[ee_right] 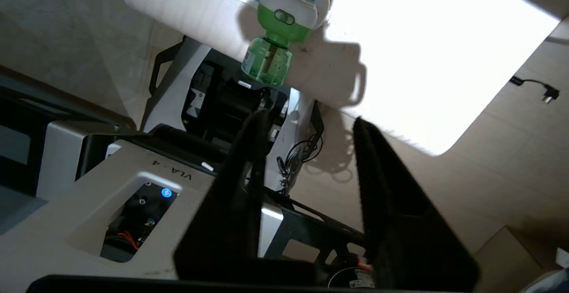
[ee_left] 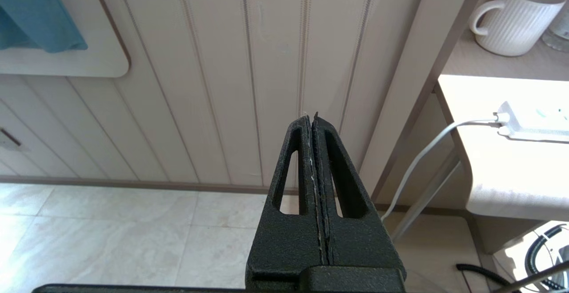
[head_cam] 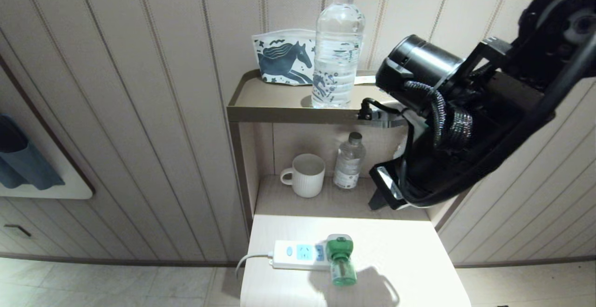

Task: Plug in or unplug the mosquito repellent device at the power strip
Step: Hold the socket with your left hand and unplug it with your right hand

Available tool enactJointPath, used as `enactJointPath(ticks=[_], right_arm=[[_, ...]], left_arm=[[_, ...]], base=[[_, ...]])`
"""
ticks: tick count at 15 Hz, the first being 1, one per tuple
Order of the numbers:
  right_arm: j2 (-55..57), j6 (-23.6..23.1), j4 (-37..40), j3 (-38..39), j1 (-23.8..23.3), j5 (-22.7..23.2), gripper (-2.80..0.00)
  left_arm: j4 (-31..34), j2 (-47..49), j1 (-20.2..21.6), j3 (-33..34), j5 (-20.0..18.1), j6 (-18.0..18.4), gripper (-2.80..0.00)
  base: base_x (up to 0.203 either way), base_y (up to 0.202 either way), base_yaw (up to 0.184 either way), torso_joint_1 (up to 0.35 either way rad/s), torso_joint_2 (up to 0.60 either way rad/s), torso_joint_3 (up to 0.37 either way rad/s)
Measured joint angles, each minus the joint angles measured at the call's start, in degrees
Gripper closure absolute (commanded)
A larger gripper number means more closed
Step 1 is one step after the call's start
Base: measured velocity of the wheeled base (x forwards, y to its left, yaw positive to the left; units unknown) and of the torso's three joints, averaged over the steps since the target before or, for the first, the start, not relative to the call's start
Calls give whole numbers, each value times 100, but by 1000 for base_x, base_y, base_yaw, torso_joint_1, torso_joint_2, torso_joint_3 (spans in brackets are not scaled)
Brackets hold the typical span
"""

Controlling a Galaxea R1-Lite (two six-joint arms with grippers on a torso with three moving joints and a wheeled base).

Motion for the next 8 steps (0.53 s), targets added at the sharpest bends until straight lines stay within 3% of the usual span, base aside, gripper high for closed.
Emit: enactJointPath(ticks=[8], right_arm=[[643, 163, -63, 274, 151, -45, -280]], left_arm=[[0, 0, 5, 0, 0, 0, 0]], base=[[0, 0, 0, 0, 0, 0]])
